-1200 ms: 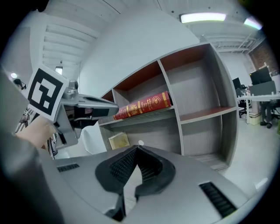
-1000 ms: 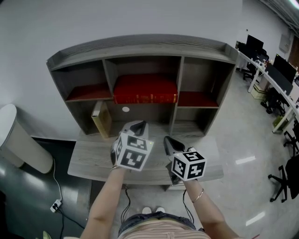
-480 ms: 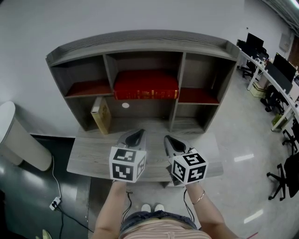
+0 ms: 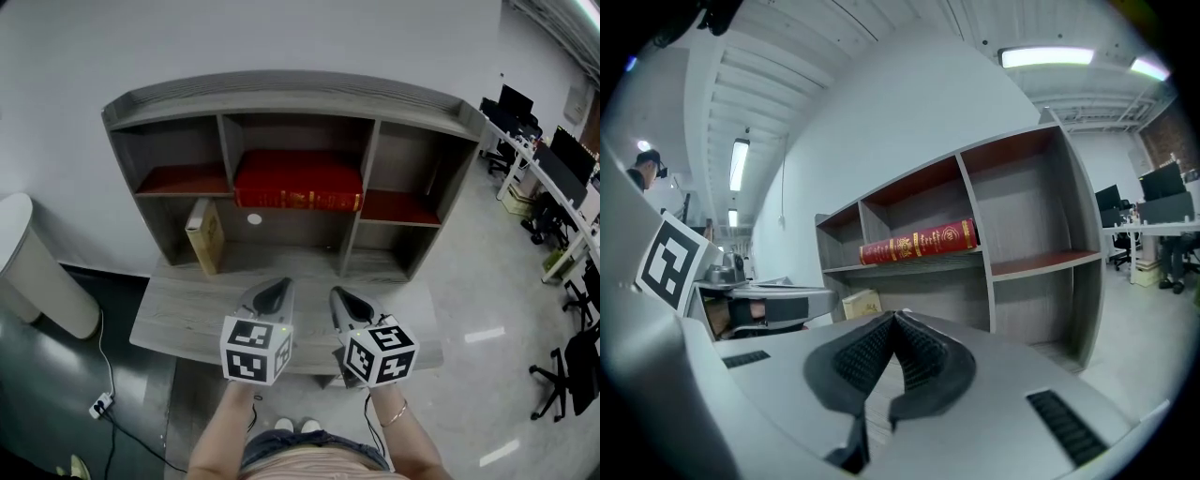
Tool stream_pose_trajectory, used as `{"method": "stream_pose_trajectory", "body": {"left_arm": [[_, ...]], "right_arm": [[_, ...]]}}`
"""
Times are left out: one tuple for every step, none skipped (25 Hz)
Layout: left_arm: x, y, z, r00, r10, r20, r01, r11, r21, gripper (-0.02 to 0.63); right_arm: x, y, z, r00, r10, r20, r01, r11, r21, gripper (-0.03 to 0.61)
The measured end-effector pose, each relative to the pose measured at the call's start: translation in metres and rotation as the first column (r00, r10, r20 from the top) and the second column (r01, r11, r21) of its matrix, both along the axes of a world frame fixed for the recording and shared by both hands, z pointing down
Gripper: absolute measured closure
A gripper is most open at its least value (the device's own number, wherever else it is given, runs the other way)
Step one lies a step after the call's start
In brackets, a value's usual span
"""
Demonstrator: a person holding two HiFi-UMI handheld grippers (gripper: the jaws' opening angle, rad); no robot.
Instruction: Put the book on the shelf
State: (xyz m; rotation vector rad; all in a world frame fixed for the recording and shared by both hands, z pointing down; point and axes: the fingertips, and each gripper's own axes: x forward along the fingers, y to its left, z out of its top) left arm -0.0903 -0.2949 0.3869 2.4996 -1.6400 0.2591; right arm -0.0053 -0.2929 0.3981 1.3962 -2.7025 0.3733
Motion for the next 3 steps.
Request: {"method": "stream_pose_trajectory", "body": {"left_arm": [[0.0025, 0.0013, 0.0021, 1.0, 0.004, -0.012, -0.004, 1.0, -0.005, 0.601], [0.0048, 0.0024, 0.004, 1.0, 0.008, -0.024, -0.008, 1.0, -0.01, 0.601], [0.0069, 0.0034, 0.0059, 0.999, 0.011, -0.036, -0.012, 1.0, -0.016, 0.601]], "right_arm": [[0.0017, 0.0015, 0.0007, 1.0, 0.003, -0.001, -0.003, 1.0, -0.001, 0.569], [0.0034, 0.0028, 0.0012, 1.0, 0.005, -0.002, -0.005, 1.0, -0.003, 0.571], [0.0049, 0.004, 0.0017, 1.0, 0.008, -0.003, -0.008, 1.0, -0.004, 0.57]]}}
